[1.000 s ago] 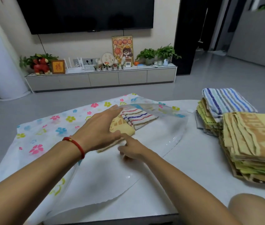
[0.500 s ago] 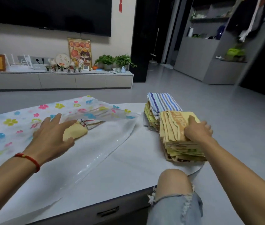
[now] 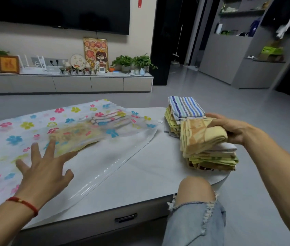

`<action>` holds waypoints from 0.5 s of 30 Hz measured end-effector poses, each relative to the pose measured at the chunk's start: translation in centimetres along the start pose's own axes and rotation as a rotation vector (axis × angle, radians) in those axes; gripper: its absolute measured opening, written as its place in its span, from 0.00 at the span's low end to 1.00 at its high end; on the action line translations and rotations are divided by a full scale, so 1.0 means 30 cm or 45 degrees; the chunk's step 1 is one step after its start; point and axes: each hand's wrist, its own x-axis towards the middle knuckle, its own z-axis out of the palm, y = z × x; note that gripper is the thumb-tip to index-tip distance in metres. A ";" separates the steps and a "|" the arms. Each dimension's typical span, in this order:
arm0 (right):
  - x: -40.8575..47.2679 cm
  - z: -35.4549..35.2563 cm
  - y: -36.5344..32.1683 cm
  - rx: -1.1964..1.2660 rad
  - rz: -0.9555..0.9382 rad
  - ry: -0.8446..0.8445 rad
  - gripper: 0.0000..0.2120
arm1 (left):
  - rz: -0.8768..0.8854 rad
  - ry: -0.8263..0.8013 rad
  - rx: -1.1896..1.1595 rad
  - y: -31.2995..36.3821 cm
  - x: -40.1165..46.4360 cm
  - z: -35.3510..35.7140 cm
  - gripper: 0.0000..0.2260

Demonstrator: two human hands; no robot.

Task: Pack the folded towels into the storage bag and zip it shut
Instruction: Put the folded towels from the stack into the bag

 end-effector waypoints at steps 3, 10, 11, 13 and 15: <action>-0.066 0.061 0.011 0.271 0.011 -0.259 0.27 | -0.014 -0.089 -0.050 -0.021 -0.040 -0.005 0.25; -0.146 0.431 0.191 0.120 -0.041 -0.803 0.31 | 0.051 -0.221 -0.428 -0.080 -0.110 -0.050 0.34; -0.141 0.493 0.216 0.103 -0.024 -0.852 0.31 | 0.086 -0.183 -0.431 -0.088 -0.104 -0.070 0.35; -0.127 0.625 0.259 0.096 0.042 -0.977 0.30 | 0.147 -0.108 -0.447 -0.101 -0.085 -0.127 0.38; -0.112 0.764 0.280 0.151 0.071 -1.075 0.29 | 0.180 -0.066 -0.487 -0.113 -0.064 -0.191 0.41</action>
